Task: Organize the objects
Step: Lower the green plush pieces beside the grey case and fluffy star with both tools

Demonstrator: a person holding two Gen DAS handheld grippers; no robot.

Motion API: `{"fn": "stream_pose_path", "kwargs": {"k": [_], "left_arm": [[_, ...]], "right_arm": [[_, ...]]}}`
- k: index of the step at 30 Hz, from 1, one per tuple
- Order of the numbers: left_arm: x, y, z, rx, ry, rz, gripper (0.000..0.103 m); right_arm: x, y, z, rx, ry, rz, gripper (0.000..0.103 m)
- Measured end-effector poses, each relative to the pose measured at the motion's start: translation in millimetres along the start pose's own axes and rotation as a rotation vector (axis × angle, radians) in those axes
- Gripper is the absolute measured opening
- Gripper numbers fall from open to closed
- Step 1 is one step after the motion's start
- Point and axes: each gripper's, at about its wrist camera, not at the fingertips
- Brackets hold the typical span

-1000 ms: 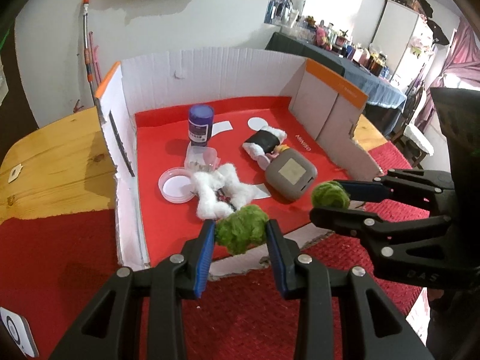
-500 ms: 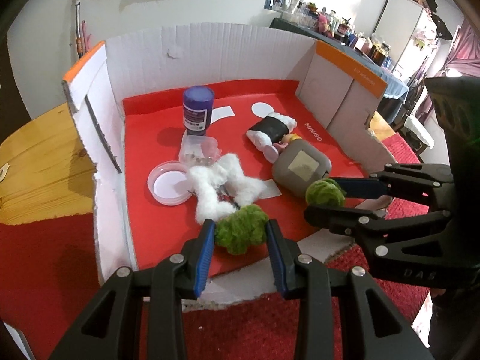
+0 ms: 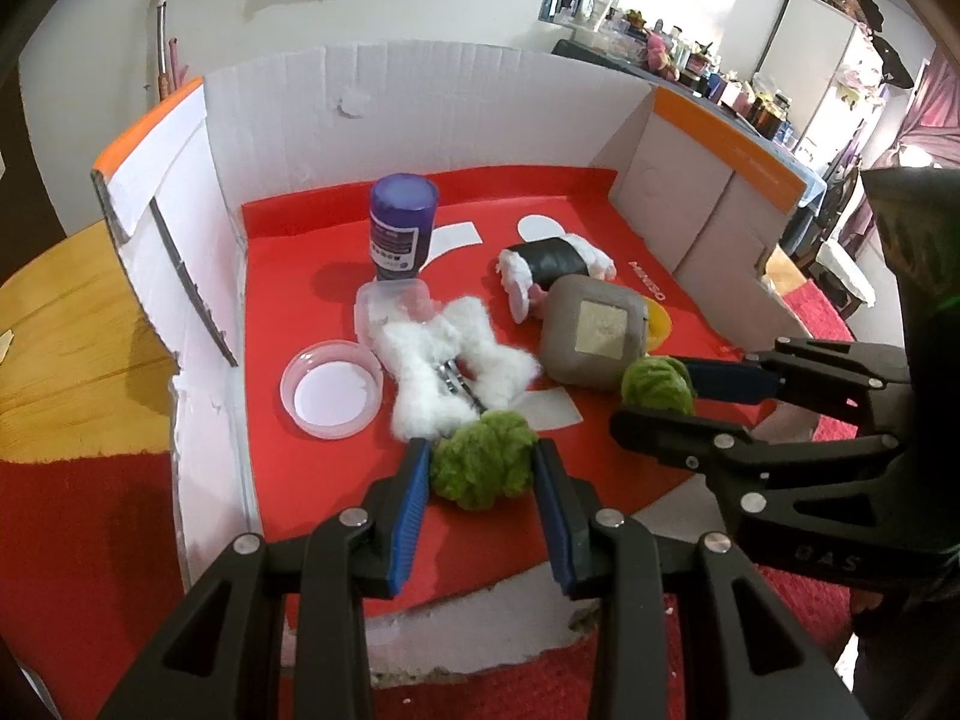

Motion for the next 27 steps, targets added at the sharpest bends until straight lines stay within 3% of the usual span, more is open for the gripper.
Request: {"fn": "stream_pose_path", "kwargs": {"k": [27], "left_arm": [[-1.6,-2.6,-3.8,0.021,-0.006,0.019,0.037]], "right_arm": [[-0.4,-0.9,10.7,-0.03,0.019,0.019,0.038]]}}
Point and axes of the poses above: each gripper's, at about its wrist camera, not at the fingertips, and x roughly against the way its jaws point, z to its right, y to its underside, and after that the axes turned 11 degrees about -z, right-handed
